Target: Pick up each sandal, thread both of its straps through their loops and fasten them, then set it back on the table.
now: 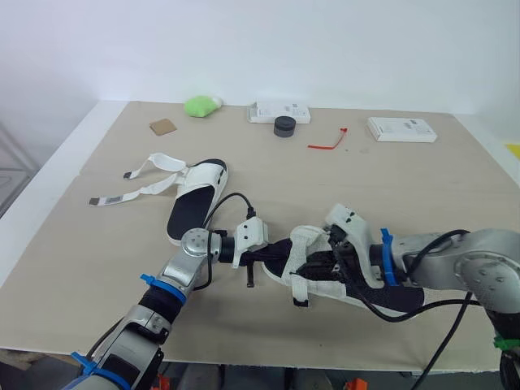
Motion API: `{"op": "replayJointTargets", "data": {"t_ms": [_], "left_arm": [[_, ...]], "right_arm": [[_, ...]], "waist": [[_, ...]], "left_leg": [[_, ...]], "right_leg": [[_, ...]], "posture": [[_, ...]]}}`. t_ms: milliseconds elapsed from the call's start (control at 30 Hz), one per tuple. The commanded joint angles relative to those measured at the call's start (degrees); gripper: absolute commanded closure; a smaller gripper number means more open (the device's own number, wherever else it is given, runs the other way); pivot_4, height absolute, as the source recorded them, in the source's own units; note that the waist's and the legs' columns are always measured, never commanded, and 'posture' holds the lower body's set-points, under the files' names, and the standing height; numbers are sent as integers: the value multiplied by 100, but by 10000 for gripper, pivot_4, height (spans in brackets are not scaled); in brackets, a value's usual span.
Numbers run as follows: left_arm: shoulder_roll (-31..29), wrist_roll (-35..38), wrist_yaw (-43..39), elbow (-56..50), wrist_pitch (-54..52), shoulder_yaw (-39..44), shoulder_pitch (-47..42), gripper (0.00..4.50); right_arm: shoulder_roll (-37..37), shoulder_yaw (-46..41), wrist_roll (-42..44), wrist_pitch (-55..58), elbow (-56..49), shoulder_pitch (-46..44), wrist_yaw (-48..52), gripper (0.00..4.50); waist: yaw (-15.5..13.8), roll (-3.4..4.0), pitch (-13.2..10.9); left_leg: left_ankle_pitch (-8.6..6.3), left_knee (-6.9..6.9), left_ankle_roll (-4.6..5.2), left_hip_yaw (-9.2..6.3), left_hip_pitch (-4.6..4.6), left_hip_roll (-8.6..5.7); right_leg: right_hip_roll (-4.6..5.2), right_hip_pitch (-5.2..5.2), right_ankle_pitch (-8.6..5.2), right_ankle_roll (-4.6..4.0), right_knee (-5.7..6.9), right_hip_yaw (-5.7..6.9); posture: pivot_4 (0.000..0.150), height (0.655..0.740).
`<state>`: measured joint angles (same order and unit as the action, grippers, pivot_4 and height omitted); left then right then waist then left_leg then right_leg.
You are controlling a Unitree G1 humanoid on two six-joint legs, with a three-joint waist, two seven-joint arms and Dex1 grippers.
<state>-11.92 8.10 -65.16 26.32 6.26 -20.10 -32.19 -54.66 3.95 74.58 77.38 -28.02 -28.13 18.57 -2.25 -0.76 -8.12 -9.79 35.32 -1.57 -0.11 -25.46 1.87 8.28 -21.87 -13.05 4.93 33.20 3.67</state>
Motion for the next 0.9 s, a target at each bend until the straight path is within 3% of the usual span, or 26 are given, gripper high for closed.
{"op": "replayJointTargets", "data": {"t_ms": [33, 233, 400, 467, 567, 633, 900], "left_arm": [[-125, -556, 132, 763, -426, -354, 340, 45000], [-126, -561, 122, 763, -419, -359, 346, 45000], [-138, -566, 105, 771, -417, -356, 348, 45000], [-139, -567, 100, 772, -410, -358, 349, 45000], [-124, -565, 101, 769, -414, -367, 339, 45000], [-128, -563, 100, 761, -413, -375, 343, 45000], [-152, -560, 87, 724, -416, -404, 368, 45000]], "right_arm": [[-78, -691, 861, 133, 555, -86, 144, 20156], [-624, -1877, 1975, 9, 727, 288, 755, 20156], [-1109, -2393, 2130, 161, -543, 1510, 1526, 20156], [-1143, -2283, 1760, 37, -1066, 1946, 1602, 20156], [-952, -1368, 1, -569, -1674, 2469, 1174, 20156], [-806, -1013, -734, -905, -1681, 2599, 994, 20156], [-187, -552, -1796, -1216, -1263, 2297, 599, 20156]], "waist": [[0, -3, -3], [-12, -5, -5], [-18, -10, -4], [-15, -9, -5], [-6, -8, -4], [-3, -9, -8], [6, -5, -7]], "left_leg": [[0, 1, 0, 0, 0, 0], [1, 2, 1, -3, 0, -7], [-4, 0, 0, -18, 9, -6], [-5, 1, -2, -23, 10, -6], [-7, 6, -6, -19, 12, -7], [-8, 6, -7, -18, 12, -9], [-8, 8, -7, -6, 10, -7]], "right_leg": [[0, 0, 0, 0, 0, 0], [0, 6, 14, 13, 1, -2], [-6, 26, 21, 20, 1, 2], [-7, 29, 21, 21, 1, 4], [0, 25, 19, 23, 0, 5], [5, 21, 18, 23, -1, 5], [12, 11, 19, 23, -2, 5]], "posture": [[1500, 7400], [1500, 7400], [1500, 7400], [1500, 7400], [1500, 7400], [1500, 7400], [1500, 7400]]}}
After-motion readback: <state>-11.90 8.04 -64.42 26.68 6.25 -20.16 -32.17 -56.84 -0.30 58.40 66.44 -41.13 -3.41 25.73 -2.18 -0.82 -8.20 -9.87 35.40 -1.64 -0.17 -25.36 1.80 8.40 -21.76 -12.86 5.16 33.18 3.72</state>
